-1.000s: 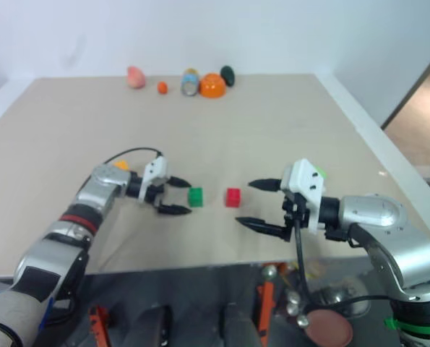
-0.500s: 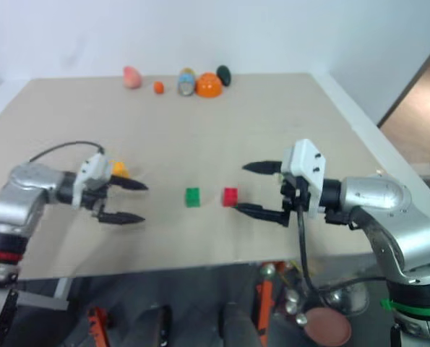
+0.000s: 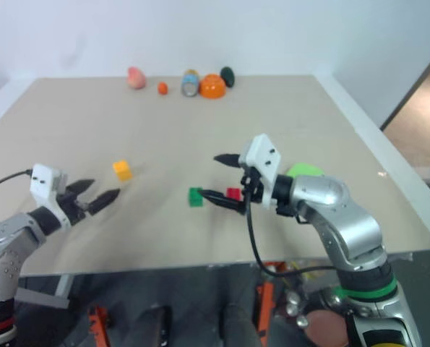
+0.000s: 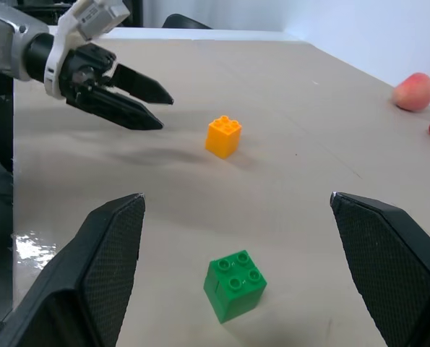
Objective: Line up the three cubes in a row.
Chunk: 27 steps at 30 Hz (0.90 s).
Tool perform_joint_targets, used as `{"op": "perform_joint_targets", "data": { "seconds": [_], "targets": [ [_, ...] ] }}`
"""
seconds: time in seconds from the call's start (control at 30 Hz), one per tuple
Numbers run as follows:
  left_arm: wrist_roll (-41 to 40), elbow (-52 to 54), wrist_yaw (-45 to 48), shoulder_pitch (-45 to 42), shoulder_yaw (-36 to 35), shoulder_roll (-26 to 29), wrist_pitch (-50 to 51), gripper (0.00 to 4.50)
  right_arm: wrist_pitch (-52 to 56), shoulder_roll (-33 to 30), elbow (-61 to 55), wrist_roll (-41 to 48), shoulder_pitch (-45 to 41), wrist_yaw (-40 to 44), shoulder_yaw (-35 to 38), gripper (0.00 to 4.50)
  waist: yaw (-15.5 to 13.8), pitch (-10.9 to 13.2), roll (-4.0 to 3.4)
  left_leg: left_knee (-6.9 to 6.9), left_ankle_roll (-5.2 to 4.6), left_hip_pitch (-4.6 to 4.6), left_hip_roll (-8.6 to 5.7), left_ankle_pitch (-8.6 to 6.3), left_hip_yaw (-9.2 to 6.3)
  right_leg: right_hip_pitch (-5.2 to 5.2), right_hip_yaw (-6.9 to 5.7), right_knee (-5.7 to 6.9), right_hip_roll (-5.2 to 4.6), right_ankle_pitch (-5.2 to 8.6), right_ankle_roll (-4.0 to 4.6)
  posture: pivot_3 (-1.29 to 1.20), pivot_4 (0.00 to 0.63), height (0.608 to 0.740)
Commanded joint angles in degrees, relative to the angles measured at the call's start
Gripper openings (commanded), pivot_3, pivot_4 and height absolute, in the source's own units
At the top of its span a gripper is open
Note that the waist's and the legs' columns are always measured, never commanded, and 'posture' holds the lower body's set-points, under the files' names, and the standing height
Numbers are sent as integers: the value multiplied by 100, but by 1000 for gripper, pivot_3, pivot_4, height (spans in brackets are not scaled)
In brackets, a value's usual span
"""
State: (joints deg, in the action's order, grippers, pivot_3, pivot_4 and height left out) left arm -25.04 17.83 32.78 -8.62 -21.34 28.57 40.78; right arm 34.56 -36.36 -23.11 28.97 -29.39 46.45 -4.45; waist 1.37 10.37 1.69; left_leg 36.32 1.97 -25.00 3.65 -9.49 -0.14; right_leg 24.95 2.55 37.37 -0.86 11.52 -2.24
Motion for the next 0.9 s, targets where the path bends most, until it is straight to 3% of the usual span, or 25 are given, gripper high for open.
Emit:
{"op": "perform_joint_targets", "data": {
  "seconds": [0.03,0.23,0.47,0.7,0.9],
  "targets": [
    [202,-141,-379,-37,-237,54,-372,4470,-158,46,16,-36,-171,94,2,4255,0,0,0,0,0,0,0,0,0,1,0,0,0,0,1,0,150,738],
    [382,-1266,100,-312,88,407,-1066,4470,-158,90,3,-53,-161,134,27,4255,-1,0,0,-1,0,1,1,0,-1,6,0,0,7,-5,8,0,150,738],
    [655,-3186,1056,-1355,672,777,-1969,4470,-58,-16,-167,20,-68,85,207,4255,-19,0,2,-1,0,-5,0,0,1,9,1,-1,4,-6,10,0,150,738],
    [1014,-5150,1506,-2630,1054,811,-2771,4470,14,-97,-323,23,39,-24,333,4255,-18,0,2,-5,0,-9,1,0,2,14,2,-1,8,-5,8,0,150,738],
    [1294,-6252,1919,-3224,1360,716,-3300,4470,69,-138,-394,65,84,-82,424,4255,-13,0,3,-8,0,-12,1,0,2,16,3,-1,9,-5,7,0,150,738]
  ]
}}
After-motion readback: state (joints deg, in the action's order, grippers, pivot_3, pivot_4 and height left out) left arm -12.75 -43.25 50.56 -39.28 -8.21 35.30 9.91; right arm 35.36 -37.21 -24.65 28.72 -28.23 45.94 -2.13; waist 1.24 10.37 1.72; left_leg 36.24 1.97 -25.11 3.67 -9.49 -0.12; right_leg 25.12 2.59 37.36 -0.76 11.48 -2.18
